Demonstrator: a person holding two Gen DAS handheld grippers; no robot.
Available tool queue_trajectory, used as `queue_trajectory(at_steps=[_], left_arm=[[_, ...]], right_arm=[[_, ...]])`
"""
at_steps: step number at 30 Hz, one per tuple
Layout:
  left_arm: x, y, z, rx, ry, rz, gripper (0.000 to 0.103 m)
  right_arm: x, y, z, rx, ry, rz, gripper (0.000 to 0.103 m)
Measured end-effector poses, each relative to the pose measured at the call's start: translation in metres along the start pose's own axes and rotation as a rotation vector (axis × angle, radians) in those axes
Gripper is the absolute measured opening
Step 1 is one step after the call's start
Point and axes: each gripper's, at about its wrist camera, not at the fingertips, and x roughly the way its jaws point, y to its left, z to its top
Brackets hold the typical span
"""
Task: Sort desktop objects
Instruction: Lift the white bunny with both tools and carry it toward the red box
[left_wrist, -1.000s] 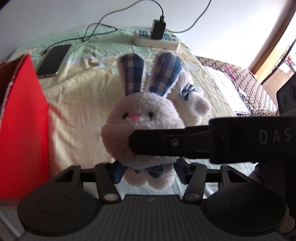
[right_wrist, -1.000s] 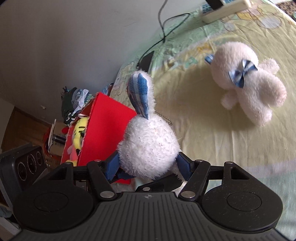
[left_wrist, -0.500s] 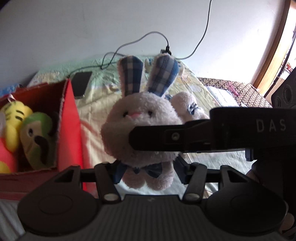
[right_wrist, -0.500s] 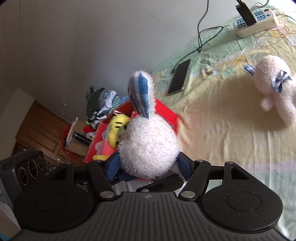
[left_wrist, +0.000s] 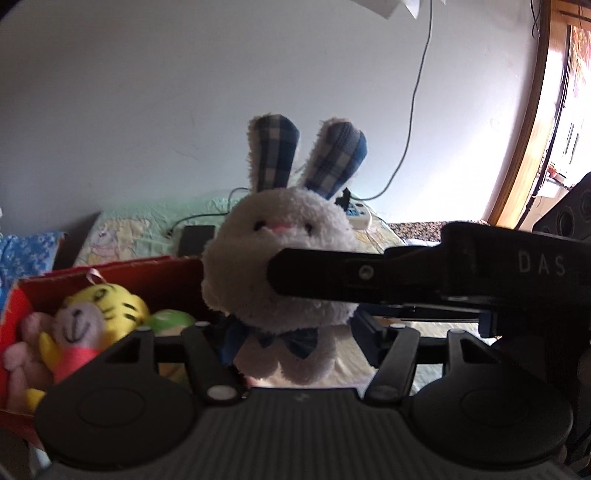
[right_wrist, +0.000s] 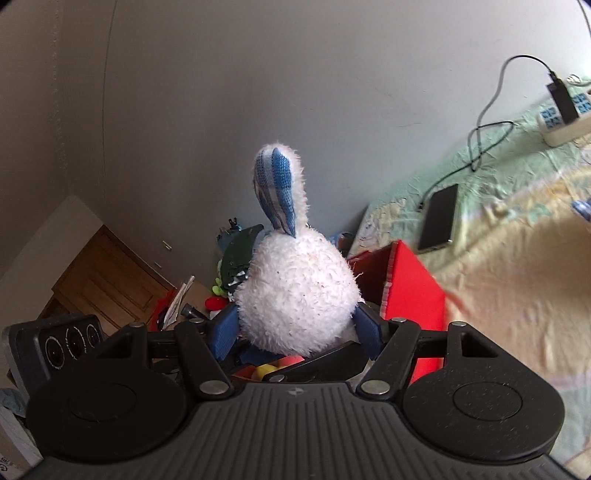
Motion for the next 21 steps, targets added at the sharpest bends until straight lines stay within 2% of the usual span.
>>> queue_trajectory(at_steps=[8,14,21], left_arm=[[-0.035,0.067,-0.008,-0.033,-0.036,0.061,0.063],[-0.047,0.118,-0.010,-0.049,-0.032,0.141,0.067],[-0.034,0.171,-0.021,-0.093,0.048,0.177,0.068]], right_arm=[[0.064,0.036,-0.011,-0.007,0.018,0.062,0.069],[0.121,0.038,-0.024,0.162,0.081,0.142,0.069],[0.177,0.040,-0.039,0.267,0.163,0.109,0.068]])
